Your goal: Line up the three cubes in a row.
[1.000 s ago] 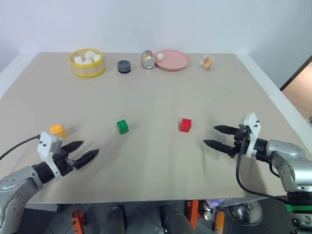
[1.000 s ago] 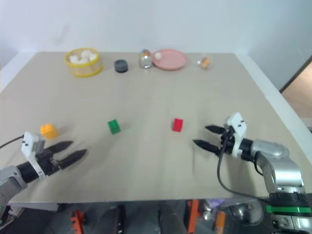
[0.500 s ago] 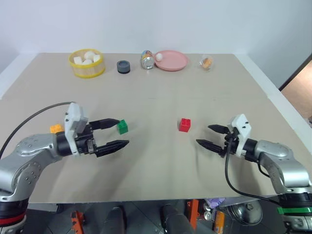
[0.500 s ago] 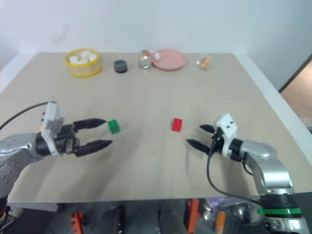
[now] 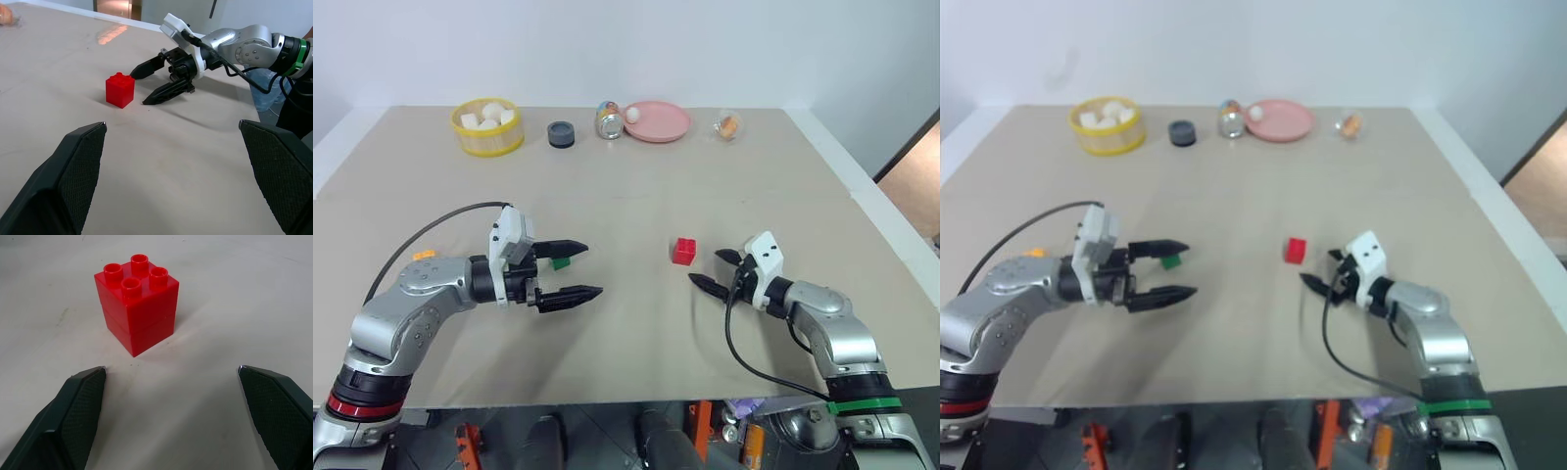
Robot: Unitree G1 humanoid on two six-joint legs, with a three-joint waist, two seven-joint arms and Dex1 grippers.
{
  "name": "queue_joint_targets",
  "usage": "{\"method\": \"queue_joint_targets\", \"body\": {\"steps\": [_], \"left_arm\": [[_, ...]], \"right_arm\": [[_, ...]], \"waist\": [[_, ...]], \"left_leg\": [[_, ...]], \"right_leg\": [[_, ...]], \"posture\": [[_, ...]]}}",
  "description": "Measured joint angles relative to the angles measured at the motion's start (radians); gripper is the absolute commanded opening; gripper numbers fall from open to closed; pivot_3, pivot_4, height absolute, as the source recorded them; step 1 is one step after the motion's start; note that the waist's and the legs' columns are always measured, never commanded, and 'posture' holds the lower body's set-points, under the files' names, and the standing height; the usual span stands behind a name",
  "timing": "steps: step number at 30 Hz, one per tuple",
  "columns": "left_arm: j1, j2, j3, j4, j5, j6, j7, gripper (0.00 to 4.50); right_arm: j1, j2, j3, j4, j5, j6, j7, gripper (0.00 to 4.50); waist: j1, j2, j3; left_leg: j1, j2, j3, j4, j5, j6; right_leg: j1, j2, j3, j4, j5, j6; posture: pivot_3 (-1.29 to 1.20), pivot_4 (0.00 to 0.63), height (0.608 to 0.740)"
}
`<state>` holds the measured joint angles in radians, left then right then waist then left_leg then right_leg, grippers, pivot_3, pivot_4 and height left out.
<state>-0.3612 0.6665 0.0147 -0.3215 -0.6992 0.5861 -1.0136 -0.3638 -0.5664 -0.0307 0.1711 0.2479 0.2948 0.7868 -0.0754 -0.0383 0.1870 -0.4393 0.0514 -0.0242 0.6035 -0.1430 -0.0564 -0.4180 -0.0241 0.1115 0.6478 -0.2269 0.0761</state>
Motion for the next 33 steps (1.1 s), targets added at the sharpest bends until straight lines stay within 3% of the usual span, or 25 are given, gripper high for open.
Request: {"method": "queue_joint_targets", "body": {"steps": [10, 15, 22, 33], "left_arm": [[-0.001, -0.006, 0.006, 0.010, -0.002, 0.000, -0.001, 4.48], [0.012, 0.002, 0.055, 0.001, -0.033, 0.015, 0.012, 4.48], [0.095, 0.050, 0.127, -0.088, -0.095, 0.078, 0.054, 4.48], [0.179, 0.100, 0.218, -0.141, -0.172, 0.121, 0.080, 4.48]], "right_arm": [[-0.104, -0.013, 0.033, 0.178, -0.012, -0.102, 0.186, 4.50], [-0.225, -0.060, 0.062, 0.344, -0.021, -0.177, 0.352, 4.50], [-0.406, -0.027, 0.071, 0.620, -0.059, -0.295, 0.412, 4.50], [-0.388, 0.030, 0.095, 0.612, -0.066, -0.313, 0.510, 4.50]], "waist": [[0.000, 0.000, 0.000], [-0.002, 0.000, 0.000], [-0.006, 0.000, 0.000], [-0.005, 0.000, 0.000]], "left_leg": [[0.000, 0.000, 0.000, 0.000, 0.001, 0.001], [0.001, 0.000, -0.001, 0.000, 0.001, 0.001], [0.001, 0.000, -0.001, -0.001, 0.001, 0.001], [0.001, 0.000, -0.003, 0.000, 0.001, 0.000]], "right_leg": [[0.001, 0.000, 0.000, 0.000, 0.000, 0.000], [0.001, 0.001, 0.000, 0.000, 0.001, 0.000], [0.001, 0.001, 0.000, 0.001, 0.000, 0.000], [0.002, 0.001, -0.001, 0.001, 0.000, 0.000]], "posture": [[0.00, 0.150, 0.740], [0.00, 0.150, 0.740], [0.00, 0.150, 0.740], [0.00, 0.150, 0.740]]}}
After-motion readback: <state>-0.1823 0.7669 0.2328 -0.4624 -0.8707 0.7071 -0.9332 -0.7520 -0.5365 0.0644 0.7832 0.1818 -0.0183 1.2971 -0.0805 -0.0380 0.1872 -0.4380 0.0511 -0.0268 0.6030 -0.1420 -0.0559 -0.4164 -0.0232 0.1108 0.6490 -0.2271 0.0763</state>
